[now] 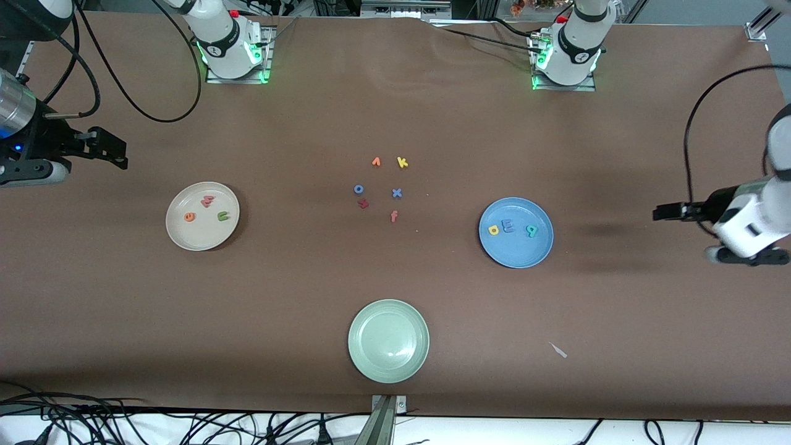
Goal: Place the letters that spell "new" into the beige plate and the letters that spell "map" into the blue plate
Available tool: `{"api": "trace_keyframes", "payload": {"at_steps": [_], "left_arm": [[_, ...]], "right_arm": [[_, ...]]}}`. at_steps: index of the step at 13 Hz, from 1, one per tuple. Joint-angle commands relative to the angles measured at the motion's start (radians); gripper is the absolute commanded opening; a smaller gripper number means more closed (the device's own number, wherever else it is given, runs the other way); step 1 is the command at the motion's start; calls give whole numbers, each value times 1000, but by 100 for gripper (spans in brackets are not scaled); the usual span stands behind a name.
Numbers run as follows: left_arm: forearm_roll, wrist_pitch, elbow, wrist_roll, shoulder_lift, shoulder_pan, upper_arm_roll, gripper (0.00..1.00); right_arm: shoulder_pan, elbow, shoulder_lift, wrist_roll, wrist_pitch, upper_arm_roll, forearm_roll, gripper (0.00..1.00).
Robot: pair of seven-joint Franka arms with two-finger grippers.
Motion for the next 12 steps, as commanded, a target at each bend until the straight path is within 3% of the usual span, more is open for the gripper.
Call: {"api": "trace_keyframes", "payload": {"at_steps": [1, 12], "left_arm": [[-23, 4, -60, 21, -145, -79, 60, 100], [35, 1, -132, 16, -286, -136, 60, 100]], "right_arm": [[-2, 12, 0, -5, -17, -1, 17, 100], [4, 9, 7, -4, -14, 5, 19, 100]]}}
